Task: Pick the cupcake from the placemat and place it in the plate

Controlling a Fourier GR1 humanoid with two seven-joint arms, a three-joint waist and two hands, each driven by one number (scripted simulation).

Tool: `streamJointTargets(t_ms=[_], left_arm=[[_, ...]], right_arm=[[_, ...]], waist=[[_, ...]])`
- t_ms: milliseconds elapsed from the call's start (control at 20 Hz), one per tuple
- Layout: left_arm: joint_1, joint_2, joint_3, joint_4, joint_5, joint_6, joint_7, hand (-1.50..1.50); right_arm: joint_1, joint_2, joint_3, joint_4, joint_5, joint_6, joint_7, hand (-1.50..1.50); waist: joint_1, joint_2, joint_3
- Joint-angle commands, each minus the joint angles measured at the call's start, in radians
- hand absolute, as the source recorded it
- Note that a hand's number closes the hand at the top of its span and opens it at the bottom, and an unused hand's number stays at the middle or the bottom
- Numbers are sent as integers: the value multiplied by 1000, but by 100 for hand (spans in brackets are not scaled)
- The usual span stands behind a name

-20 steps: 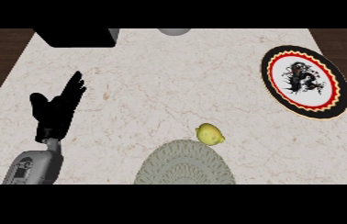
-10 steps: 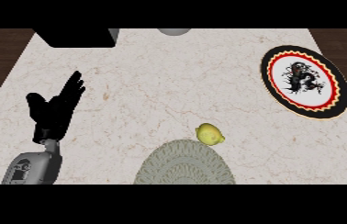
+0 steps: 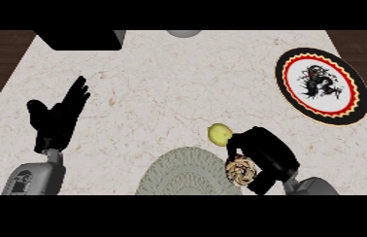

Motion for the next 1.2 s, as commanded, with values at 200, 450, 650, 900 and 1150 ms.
streamJointTargets(t_ms=[200, 450, 650, 900, 1150], left_arm=[[25, -14, -3, -33, -6, 21, 25, 0], [3, 18, 20, -11, 12, -29, 4, 0], [22, -25, -15, -1, -23, -4, -19, 0], [-45, -24, 5, 50, -33, 1, -28, 0], [-10, 12, 21, -15, -7, -47, 2, 0]], right_arm=[[2, 18, -242, -168, 26, -319, 14, 150], [-3, 17, -407, -94, -33, -378, 15, 150], [-68, -33, -576, 24, -210, -320, -50, 150], [-169, -89, -675, 222, -267, -265, -88, 150], [-275, -144, -764, 551, -265, -335, -257, 150]], waist=[[-18, -8, 0], [1, 1, -1], [7, 2, -1], [7, 4, -1], [20, 5, 0]])
